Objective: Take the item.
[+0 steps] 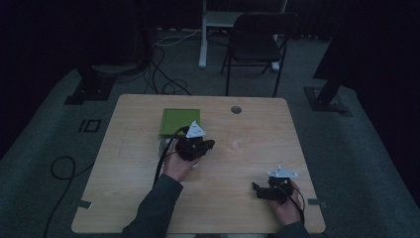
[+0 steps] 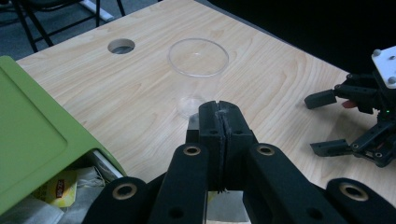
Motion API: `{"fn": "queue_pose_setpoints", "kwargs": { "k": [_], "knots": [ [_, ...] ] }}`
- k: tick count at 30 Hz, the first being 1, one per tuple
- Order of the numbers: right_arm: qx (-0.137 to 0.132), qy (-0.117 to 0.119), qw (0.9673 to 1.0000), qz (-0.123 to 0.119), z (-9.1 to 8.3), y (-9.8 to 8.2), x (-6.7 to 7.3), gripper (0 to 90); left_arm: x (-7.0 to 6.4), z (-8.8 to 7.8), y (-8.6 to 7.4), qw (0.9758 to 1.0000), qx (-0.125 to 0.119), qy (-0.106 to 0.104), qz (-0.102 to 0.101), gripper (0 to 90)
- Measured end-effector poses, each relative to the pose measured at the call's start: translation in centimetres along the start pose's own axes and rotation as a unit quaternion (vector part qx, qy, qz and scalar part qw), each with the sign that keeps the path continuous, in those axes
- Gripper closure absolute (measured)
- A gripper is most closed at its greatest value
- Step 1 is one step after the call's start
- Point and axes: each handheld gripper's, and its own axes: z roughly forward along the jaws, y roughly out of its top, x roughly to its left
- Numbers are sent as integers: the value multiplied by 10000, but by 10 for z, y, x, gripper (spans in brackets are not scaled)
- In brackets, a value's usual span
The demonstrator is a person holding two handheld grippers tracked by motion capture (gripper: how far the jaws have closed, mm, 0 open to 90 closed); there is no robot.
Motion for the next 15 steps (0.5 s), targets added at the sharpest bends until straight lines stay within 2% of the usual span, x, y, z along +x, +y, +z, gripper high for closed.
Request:
{"fn": "queue_pose_setpoints", "kwargs": {
  "k": [15],
  "knots": [
    [-1, 1, 10000, -3, 0, 0, 0, 125, 4, 9, 8, 10000, 41, 9, -13, 900]
  ]
}}
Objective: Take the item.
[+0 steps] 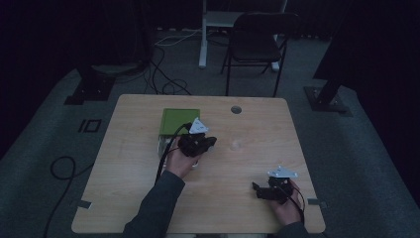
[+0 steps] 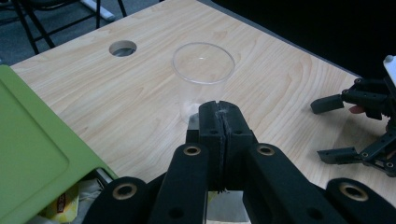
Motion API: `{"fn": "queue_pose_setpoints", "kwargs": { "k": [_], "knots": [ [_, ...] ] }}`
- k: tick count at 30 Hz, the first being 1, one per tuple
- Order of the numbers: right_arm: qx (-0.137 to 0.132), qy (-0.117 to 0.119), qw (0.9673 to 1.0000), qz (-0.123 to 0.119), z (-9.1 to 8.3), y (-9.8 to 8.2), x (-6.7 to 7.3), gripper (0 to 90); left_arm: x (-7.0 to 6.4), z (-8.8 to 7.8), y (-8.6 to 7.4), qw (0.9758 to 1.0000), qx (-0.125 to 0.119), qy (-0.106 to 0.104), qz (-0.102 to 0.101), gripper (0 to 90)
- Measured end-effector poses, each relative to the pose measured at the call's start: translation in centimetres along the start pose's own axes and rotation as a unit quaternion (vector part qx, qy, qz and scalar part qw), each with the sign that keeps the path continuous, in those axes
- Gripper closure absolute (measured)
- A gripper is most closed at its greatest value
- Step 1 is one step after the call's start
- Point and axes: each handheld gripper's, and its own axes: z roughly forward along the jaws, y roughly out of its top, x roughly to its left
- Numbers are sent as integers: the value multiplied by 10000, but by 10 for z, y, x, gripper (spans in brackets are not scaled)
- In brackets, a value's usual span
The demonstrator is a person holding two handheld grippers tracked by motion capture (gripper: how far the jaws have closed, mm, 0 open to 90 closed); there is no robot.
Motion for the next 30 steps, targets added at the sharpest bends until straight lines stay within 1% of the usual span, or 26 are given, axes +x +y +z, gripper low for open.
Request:
{"fn": "queue_pose_setpoints", "kwargs": {
  "k": [12, 18, 30],
  "knots": [
    [1, 1, 10000, 3, 0, 0, 0, 125, 2, 6, 4, 10000, 26, -19, -31, 900],
    [3, 3, 10000, -2, 0, 0, 0, 125, 1, 10, 9, 10000, 67, -63, 5, 900],
    [2, 1, 10000, 1, 0, 0, 0, 125, 1, 17, 20, 9999, 34, -127, 4, 900]
  ]
}}
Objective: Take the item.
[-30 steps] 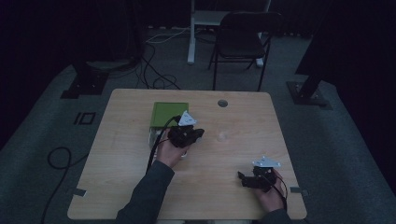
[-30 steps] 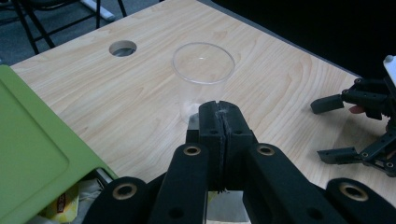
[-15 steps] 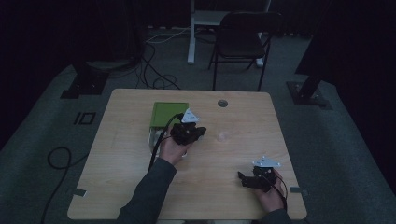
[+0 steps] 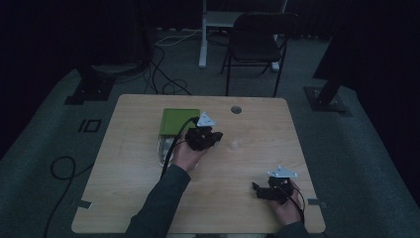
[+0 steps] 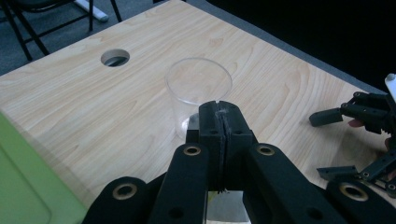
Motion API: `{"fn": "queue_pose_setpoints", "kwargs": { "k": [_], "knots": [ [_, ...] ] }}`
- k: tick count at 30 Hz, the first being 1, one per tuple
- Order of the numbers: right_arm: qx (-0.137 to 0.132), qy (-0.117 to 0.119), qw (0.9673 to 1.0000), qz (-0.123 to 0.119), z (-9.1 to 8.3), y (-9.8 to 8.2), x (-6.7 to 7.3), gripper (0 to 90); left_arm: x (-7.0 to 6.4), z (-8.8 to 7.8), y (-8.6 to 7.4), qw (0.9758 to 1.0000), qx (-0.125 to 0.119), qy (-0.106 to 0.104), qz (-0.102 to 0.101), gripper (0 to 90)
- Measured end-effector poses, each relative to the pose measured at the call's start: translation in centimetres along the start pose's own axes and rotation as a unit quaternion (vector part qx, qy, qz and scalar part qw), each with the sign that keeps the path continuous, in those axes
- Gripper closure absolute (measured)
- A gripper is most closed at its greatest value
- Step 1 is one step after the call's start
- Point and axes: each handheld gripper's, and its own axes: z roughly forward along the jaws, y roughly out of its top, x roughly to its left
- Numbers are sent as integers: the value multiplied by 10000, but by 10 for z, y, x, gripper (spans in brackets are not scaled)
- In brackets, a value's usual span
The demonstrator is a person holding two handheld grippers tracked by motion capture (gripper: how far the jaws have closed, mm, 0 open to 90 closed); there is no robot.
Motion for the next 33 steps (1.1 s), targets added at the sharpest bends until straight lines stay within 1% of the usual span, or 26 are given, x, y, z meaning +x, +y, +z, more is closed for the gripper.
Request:
{"fn": "queue_pose_setpoints", "kwargs": {
  "k": [7, 13, 21, 25, 33],
  "knots": [
    [0, 2, 10000, -2, 0, 0, 0, 125, 1, 3, 9, 10000, -58, -29, -23, 900],
    [3, 1, 10000, 7, 0, 0, 0, 125, 0, 9, 15, 10000, 14, -18, 38, 900],
    [2, 2, 10000, 3, 0, 0, 0, 125, 0, 16, 22, 10000, 15, -34, 48, 900],
    [4, 10, 10000, -5, 0, 0, 0, 125, 1, 21, 24, 9999, 70, -31, 79, 900],
    [2, 16, 10000, -21, 0, 0, 0, 125, 0, 28, 32, 10000, 29, -43, 78, 900]
  ]
}}
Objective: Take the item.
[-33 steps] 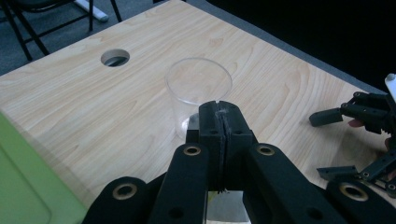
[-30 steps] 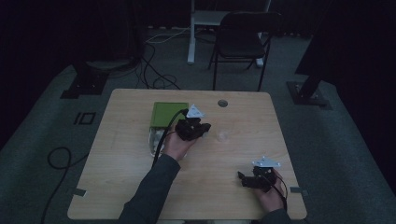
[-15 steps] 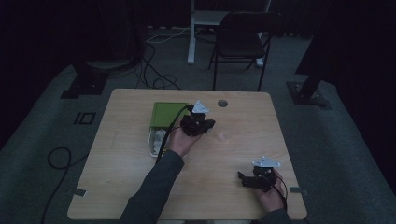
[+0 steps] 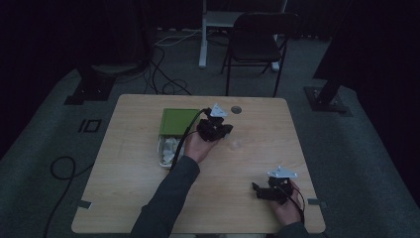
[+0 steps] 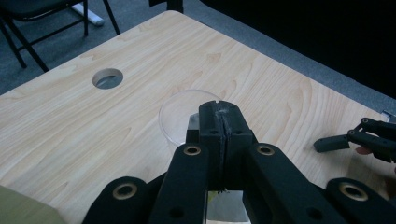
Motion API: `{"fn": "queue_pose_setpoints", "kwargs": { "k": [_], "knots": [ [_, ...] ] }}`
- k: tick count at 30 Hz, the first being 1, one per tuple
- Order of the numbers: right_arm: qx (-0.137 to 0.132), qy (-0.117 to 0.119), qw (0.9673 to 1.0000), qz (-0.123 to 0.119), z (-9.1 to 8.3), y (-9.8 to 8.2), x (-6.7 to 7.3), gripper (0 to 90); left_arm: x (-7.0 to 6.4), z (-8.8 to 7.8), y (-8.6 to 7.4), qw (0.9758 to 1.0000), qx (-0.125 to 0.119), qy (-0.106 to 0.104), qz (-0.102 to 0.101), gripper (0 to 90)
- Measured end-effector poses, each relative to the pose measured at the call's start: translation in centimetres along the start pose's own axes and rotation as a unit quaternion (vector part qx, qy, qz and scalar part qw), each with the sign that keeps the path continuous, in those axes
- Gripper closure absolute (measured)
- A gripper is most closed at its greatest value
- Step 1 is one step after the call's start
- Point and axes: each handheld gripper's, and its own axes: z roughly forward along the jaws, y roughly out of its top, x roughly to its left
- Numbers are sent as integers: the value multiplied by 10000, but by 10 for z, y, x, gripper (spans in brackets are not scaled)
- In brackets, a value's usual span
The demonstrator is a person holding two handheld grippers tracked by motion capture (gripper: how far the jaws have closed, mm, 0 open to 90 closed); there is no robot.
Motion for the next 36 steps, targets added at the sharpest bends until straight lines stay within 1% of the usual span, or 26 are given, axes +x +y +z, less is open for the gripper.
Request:
{"fn": "queue_pose_setpoints", "kwargs": {
  "k": [18, 20, 26, 28, 36],
  "knots": [
    [3, 7, 10000, 8, 0, 0, 0, 125, 10, 14, 3, 9999, -23, 0, -141, 900],
    [5, 9, 10000, 8, 0, 0, 0, 126, 10, 17, 5, 9999, 27, 1, -111, 900],
    [4, 12, 10000, 5, 0, 0, 1, 125, 8, 23, 12, 10000, 35, -3, -67, 900],
    [4, 14, 10000, 3, 0, 0, 1, 126, 8, 27, 16, 10000, 11, -7, -65, 900],
    [5, 19, 10000, 0, 0, 0, 1, 125, 4, 44, 21, 9999, 135, 72, 49, 900]
  ]
}}
